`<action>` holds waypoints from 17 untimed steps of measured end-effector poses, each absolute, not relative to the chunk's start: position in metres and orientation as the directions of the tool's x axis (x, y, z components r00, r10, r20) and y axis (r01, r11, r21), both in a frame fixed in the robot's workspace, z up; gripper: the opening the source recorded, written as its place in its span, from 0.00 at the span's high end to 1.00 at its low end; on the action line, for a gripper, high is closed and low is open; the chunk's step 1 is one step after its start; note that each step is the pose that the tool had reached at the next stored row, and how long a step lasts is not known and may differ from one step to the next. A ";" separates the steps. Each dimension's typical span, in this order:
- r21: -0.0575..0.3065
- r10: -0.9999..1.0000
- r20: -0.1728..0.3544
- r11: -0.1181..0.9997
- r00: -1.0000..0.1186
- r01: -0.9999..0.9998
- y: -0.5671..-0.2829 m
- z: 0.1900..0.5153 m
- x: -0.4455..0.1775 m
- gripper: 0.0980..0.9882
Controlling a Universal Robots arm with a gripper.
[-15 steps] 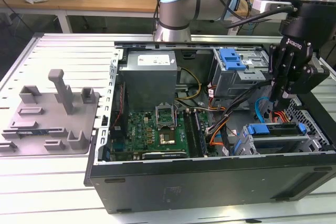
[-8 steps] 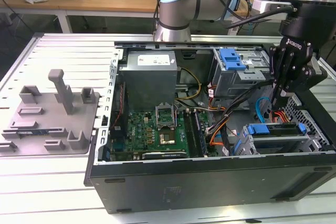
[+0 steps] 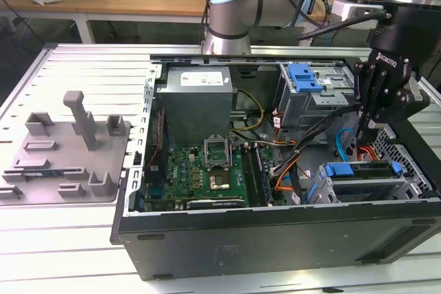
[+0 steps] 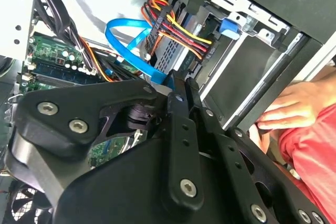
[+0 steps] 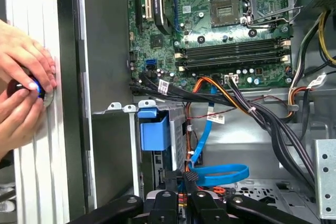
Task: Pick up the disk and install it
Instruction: 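Insert the second disk wire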
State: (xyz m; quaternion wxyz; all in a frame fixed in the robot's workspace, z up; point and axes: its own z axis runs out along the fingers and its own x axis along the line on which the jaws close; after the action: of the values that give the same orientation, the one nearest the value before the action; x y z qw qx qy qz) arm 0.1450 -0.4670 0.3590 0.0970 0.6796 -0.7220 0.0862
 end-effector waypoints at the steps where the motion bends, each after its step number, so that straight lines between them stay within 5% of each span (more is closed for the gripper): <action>1: 0.007 -0.967 0.249 0.061 -0.058 -0.998 -0.469 0.359 0.145 0.93; 17: -0.035 -0.992 0.111 0.063 -0.066 -0.997 -0.502 0.358 0.138 0.93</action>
State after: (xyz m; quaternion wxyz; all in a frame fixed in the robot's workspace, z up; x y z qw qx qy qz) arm 0.1384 -0.5025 0.3579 0.0284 0.6828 -0.7283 0.0507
